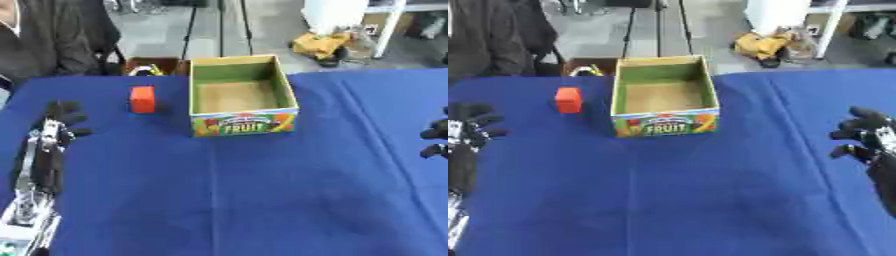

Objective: Pick up objects on the table and place them in the box.

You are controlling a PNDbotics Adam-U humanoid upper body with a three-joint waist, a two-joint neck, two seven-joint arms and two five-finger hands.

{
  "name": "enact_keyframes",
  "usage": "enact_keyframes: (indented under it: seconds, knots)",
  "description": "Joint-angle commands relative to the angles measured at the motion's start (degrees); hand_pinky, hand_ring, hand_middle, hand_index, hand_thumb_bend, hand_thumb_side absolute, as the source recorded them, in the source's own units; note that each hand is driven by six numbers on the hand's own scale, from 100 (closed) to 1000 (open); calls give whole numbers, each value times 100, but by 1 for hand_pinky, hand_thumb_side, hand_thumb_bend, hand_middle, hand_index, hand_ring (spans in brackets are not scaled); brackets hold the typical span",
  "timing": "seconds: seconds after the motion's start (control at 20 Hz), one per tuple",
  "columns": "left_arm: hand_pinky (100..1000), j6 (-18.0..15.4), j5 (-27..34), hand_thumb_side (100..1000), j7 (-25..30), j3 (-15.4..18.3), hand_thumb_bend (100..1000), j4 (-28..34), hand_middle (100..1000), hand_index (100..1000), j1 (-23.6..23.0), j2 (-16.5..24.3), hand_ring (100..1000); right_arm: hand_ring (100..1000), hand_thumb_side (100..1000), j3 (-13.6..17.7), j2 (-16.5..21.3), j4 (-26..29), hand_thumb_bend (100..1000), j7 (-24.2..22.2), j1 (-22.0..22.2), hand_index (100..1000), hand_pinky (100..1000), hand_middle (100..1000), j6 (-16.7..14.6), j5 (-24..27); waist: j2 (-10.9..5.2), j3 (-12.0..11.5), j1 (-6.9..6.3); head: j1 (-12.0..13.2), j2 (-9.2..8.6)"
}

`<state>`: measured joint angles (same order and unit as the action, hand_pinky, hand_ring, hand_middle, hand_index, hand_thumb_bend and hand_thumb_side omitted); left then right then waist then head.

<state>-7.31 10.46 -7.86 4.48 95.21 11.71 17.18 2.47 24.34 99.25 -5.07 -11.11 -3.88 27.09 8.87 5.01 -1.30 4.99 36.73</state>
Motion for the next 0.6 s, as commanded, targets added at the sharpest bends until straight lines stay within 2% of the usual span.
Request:
enact_keyframes:
  seconds: [0.05,0.4,0.5,0.6]
  knots:
    - [659,2,-40,775,8,55,687,118,734,768,94,157,764,635,552,64,169,138,100,6,-48,781,473,600,-7,17,-77,6,3,23,-23]
    - [658,10,-56,753,20,58,698,122,734,769,107,185,765,635,552,65,169,138,100,8,-46,781,473,600,-6,21,-86,11,-5,20,-31]
    - [658,45,-114,716,71,47,718,106,734,770,153,292,765,635,551,62,172,137,100,5,-45,781,473,600,-5,21,-87,15,-6,15,-32]
    - [658,186,-383,634,221,38,730,30,736,779,342,622,765,635,551,55,184,135,100,-2,-37,781,473,600,-3,18,-92,20,-4,8,-24]
